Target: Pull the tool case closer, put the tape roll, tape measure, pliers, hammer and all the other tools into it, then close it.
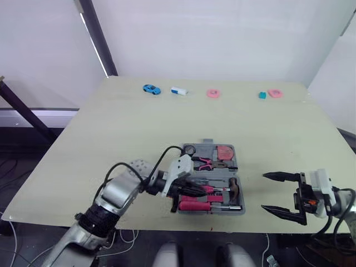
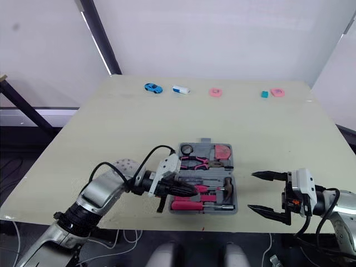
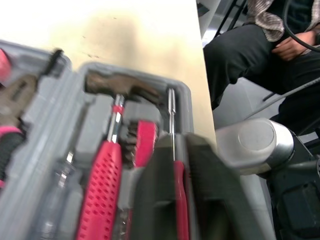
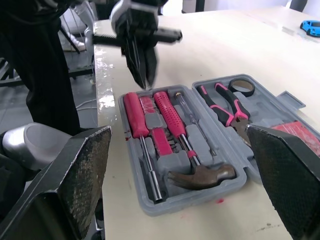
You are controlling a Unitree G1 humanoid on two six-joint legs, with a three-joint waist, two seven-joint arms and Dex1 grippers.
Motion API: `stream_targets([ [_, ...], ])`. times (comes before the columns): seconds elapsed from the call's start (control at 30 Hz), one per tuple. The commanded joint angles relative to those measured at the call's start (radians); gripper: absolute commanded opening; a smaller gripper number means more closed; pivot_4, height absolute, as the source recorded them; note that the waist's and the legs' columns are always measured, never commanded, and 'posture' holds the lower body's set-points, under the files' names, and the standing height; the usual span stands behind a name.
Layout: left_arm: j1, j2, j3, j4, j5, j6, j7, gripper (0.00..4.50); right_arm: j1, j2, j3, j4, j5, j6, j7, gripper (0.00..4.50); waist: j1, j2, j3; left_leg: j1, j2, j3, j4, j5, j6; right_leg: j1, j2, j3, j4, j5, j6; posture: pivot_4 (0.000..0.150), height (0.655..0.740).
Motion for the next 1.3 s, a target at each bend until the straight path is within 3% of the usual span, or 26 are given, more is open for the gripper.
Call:
stream_targets([
  [0.03,0.004,-0.025,-0.017,0.015,0.023,-0.097,-0.022,0.09,-0.007,-0.001,-0.013,-0.009,0.012,-0.017,0.001,4.50,0.001,0.000,0.000,0.000,0.000,0.000,0.000,0.000,0.000,0.000,0.000,0.000,0.000,0.000,0.000,0.150,0.7400],
  [0.4,0.009,-0.096,-0.107,0.253,0.183,-0.354,-0.033,0.09,0.017,-0.006,-0.026,-0.023,0.014,-0.020,-0.004,4.50,-0.002,0.001,0.000,0.000,0.000,0.000,0.000,0.000,0.000,0.000,0.000,0.000,0.000,0.000,0.000,0.150,0.7400],
  [0.77,0.042,-0.125,-0.133,0.387,0.240,-0.456,-0.046,0.09,0.026,-0.012,-0.038,-0.028,0.016,-0.018,-0.012,4.50,-0.002,0.006,-0.005,0.003,0.000,0.001,0.000,0.000,0.000,0.003,0.000,0.001,0.000,0.000,0.000,0.150,0.7400],
  [1.03,0.034,-0.096,0.020,0.256,0.079,-0.347,-0.065,0.09,0.022,0.002,-0.011,0.005,-0.041,-0.019,-0.073,4.50,-0.006,0.006,-0.005,0.003,0.000,0.001,0.000,0.000,0.000,0.003,0.001,0.001,0.001,0.000,0.000,0.150,0.7400],
  [1.3,0.062,-0.017,0.235,0.243,0.025,-0.313,0.043,0.09,-0.020,0.053,0.007,0.080,-0.094,-0.026,-0.162,4.50,-0.005,0.007,-0.005,0.003,0.001,0.001,0.000,0.000,0.000,0.002,0.001,0.001,0.001,0.000,0.000,0.150,0.7400],
])
